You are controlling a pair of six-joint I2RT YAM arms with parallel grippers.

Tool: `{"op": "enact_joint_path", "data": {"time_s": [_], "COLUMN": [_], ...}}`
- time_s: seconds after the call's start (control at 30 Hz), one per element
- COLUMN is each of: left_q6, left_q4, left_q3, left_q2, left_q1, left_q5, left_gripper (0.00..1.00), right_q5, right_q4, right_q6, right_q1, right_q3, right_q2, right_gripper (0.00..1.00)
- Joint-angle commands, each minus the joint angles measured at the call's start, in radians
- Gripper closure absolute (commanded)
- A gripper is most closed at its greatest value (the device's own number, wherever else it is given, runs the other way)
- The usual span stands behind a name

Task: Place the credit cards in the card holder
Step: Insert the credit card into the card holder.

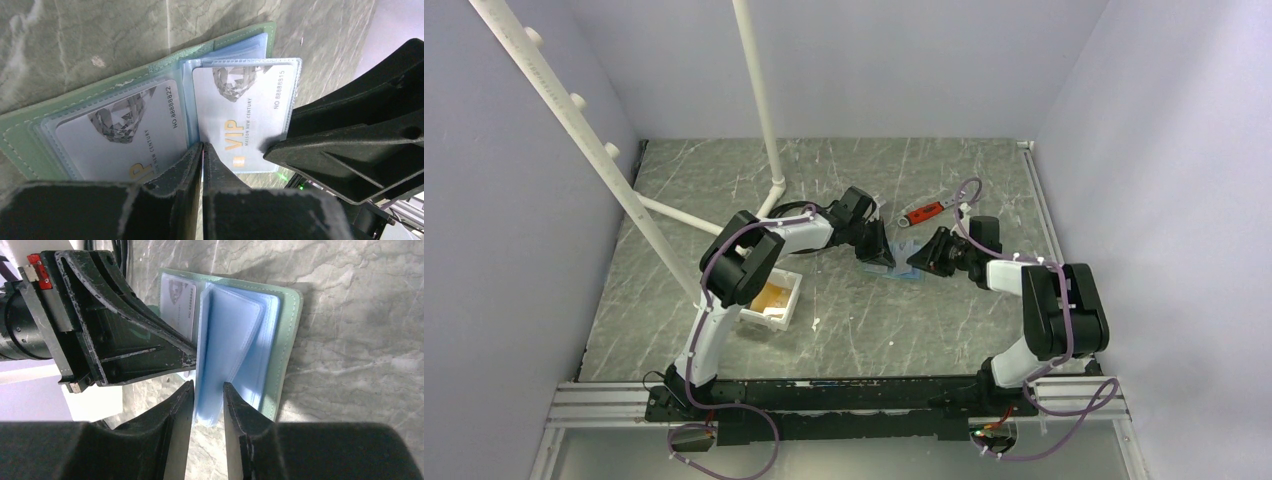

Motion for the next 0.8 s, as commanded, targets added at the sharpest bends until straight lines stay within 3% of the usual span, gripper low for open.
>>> {"op": "enact_joint_path", "data": {"time_s": [0.0,0.1,0.23,0.77], "left_q6": [0.004,0.007,0.014,0.010], "left_q4": [-0.003,-0.005,-0.012,-0.006], "left_q3": [0.005,0.002,0.001,0.003], "left_q2": [0.031,0.026,0.021,0.024], "left_q1": [0.003,0.002,0.003,0.002], "left_q5": [-0.011,-0.012,-0.016,-0.011], "left_gripper": [0.89,0.89,0.90,0.91], "right_q5": [0.043,0.149,0.171,0.014], "right_q4": [-0.024,-0.100,-0.118,0.023], "right_q6": [-0.032,-0.056,-0.065,-0.022], "right_q1": [0.008,0.008,0.006,0.011], "right_q3": [0.018,0.022,0.021,0.014], "right_q2": [-0.057,-0.109,-0.142,-0.032], "right_gripper": [0.68,0.62,0.56,0.62]}}
